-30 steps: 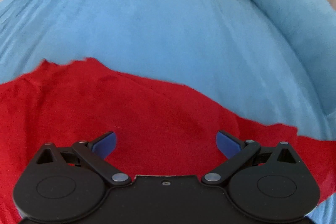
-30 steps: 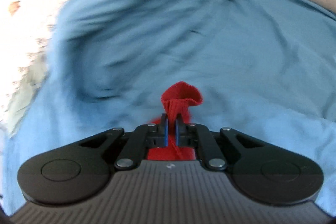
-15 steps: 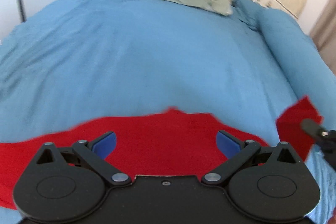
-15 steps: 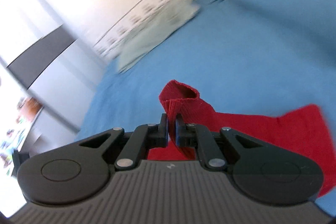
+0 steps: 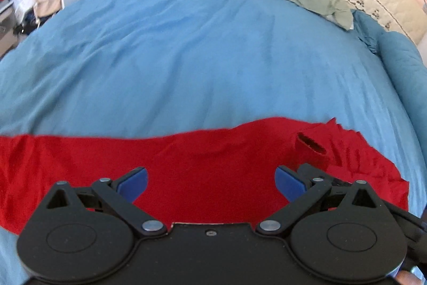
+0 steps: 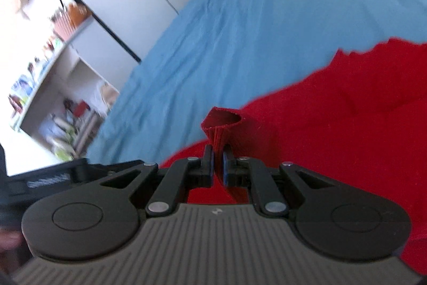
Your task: Fold small clothes
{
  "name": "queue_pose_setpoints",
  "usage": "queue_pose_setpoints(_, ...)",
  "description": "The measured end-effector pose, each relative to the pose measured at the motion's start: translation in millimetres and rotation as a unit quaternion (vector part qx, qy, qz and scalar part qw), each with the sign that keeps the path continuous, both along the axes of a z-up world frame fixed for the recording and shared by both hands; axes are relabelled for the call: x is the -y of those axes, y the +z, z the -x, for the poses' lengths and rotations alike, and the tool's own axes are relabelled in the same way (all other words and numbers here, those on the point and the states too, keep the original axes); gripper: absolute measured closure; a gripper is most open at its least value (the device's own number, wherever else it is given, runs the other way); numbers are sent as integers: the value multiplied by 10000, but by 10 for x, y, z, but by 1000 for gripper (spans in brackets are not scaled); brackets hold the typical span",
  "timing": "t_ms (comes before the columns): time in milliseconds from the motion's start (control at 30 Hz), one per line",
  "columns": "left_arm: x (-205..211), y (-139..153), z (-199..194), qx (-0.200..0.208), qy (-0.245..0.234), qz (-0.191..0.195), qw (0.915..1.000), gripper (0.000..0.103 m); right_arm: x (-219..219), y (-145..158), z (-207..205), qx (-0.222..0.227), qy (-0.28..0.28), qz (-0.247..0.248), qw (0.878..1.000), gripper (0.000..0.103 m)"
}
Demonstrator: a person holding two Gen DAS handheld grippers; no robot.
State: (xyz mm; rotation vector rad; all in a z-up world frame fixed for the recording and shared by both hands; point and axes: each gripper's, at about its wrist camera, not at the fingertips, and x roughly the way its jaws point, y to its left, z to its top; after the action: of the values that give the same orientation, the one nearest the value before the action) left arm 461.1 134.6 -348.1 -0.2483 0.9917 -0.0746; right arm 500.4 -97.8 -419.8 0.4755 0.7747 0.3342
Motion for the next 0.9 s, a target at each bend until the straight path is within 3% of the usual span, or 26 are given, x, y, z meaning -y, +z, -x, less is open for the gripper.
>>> queue_pose_setpoints(100,-24,-26,2,-21,24,61,10000,0,-73,-109,-36,-113,131,110,9998,72)
queue_pose_setpoints(167,-50,-14,-11,-8,13,108,9999,0,-56,-98,-34,-140,136,120,9997,24)
queue_pose_setpoints(233,-26,48,-28,47,-41,139,9999,0,45,22,42,91,37,286,9995,13)
queue_pose_setpoints(433,322,134,-181,99,-552,366,9978,0,649,333,545,312,-310,1327,9902,9)
queue_pose_setpoints(533,698,90,-272,30,-1009,568,9933,0,1122,340,931,193,-835,2129,9733,9)
queue_pose_setpoints(667,1248,-81,-351,-97,-1546,612,9860,0,1737,238,1427,-47,-1544,3100,9381,9)
queue_pose_setpoints(767,1663,-218,-349,-295,-1842,859,9787,1,2083,84,1633,-357,-1709,3412,9236,11)
queue_pose_setpoints(900,2379,-271,-284,-381,-2513,1129,9605,1,2321,-32,1727,-388,-1758,3418,9224,16)
